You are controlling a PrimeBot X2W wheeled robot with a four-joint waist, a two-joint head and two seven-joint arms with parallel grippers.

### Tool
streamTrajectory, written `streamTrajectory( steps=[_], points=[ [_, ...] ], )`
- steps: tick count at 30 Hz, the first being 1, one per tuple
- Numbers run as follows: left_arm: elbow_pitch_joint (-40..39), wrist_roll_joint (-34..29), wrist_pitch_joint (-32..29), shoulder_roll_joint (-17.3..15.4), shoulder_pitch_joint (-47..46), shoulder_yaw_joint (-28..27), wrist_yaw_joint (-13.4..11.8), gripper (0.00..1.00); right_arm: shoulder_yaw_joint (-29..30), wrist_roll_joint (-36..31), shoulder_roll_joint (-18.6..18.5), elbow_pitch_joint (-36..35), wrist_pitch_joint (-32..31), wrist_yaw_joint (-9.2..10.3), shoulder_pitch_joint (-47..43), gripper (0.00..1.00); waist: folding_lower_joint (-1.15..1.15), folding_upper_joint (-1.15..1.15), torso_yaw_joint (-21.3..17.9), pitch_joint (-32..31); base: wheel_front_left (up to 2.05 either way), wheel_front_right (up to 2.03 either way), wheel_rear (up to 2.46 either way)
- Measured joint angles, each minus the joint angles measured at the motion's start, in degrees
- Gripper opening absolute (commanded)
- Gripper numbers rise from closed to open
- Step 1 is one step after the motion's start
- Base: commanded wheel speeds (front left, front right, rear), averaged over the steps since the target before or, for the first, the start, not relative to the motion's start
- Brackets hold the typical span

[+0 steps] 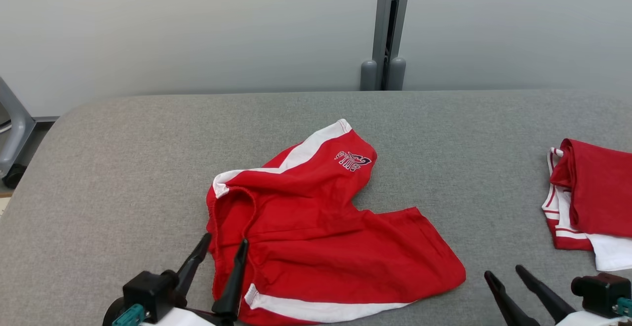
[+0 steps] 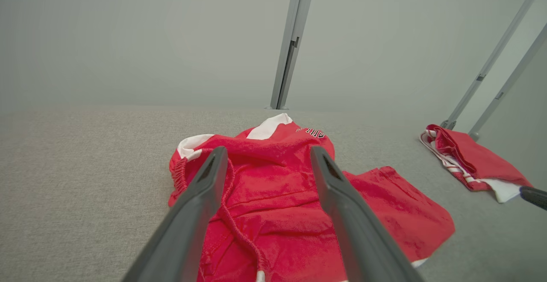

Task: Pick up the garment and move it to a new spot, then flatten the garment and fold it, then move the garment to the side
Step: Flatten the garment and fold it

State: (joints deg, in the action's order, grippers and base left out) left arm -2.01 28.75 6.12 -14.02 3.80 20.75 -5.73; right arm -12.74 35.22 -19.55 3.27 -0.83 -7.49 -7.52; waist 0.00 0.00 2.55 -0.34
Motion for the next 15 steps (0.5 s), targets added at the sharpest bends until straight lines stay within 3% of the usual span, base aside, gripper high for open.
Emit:
streamTrajectory(
  steps=[6, 15],
  points=[
    [0.9, 0.6, -8.0, -1.8, -1.8, 3.5, 2.2, 1.00, -4.5, 5.3, -1.7, 5.5, -3.6, 0.00, 2.9, 1.00, 0.00, 0.00, 0.6, 1.4, 0.00, 0.00, 0.00],
    [4.7, 2.1, -20.6, -3.1, -5.5, 8.3, 4.7, 1.00, -10.1, 9.3, -0.8, 14.3, -5.2, 0.00, 11.8, 1.00, 0.00, 0.00, 1.5, 4.6, 0.00, 0.00, 0.00]
  ],
)
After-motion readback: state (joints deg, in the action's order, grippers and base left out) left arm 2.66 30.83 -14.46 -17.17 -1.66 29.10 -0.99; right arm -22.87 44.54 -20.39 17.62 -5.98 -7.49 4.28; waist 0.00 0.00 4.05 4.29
